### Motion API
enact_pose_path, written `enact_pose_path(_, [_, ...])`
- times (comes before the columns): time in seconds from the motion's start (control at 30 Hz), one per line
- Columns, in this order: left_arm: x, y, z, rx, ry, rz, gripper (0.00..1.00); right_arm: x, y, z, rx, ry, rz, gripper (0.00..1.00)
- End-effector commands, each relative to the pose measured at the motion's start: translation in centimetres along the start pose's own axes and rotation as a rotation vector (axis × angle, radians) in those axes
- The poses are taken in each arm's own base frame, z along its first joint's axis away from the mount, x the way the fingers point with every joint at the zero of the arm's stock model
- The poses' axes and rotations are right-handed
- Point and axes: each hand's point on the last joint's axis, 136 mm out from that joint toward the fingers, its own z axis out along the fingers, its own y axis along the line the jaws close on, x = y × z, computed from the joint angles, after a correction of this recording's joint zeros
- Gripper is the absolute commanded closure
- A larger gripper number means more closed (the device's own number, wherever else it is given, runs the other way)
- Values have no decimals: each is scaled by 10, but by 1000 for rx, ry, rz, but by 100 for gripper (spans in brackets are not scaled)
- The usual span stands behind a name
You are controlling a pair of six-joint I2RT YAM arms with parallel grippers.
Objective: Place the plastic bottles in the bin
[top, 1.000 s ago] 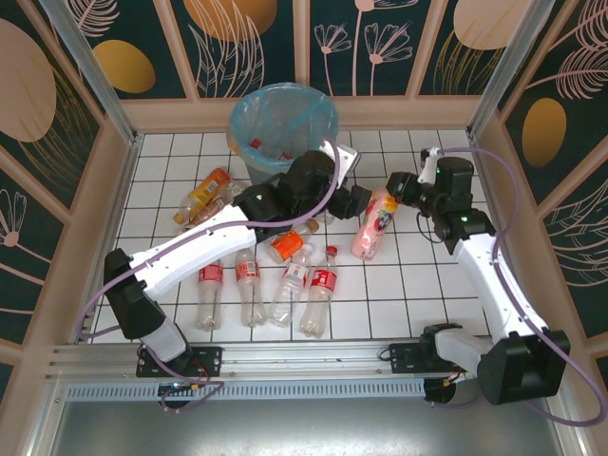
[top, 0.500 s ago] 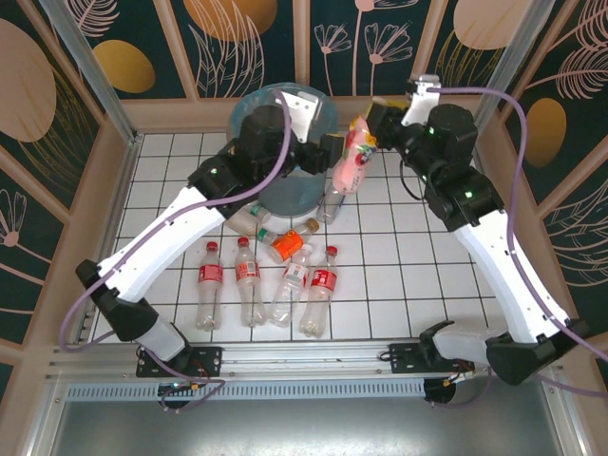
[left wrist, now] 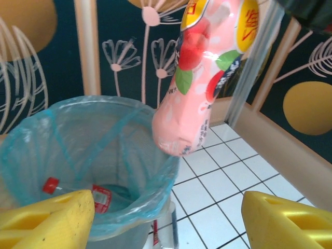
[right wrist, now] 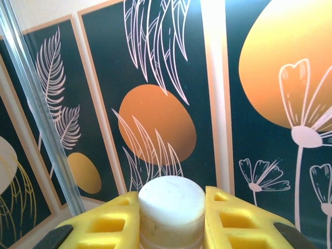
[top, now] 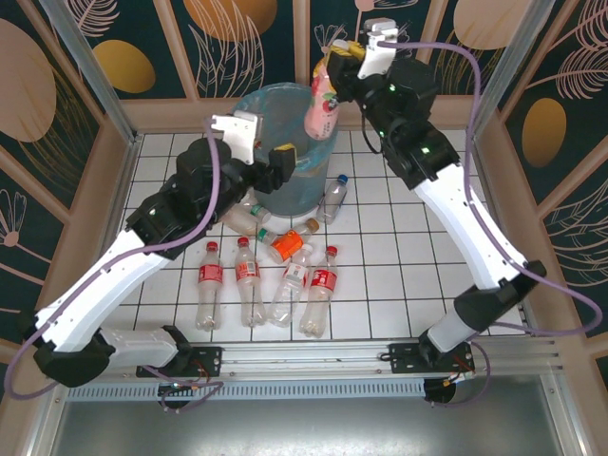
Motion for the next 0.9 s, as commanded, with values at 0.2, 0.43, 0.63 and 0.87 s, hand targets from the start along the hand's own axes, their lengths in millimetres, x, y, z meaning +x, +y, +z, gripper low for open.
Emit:
enact_pose_path(0.2, [-8,19,-14,-86,-44,-31,25,56,31,57,-154,8,8,79])
enact_pose_path(0.43, [5,20,-8,-88,-26,-35,24,153,49,82,-278,202,21,79])
enact_pose_path(0.63, [13,20,-3,-84,-16,-35,24,236,58,83,-384,377,4,76])
enact_pose_path(0.87, [19,19,2,-84,1,-29,23,278,60,81,-445,457,18,52])
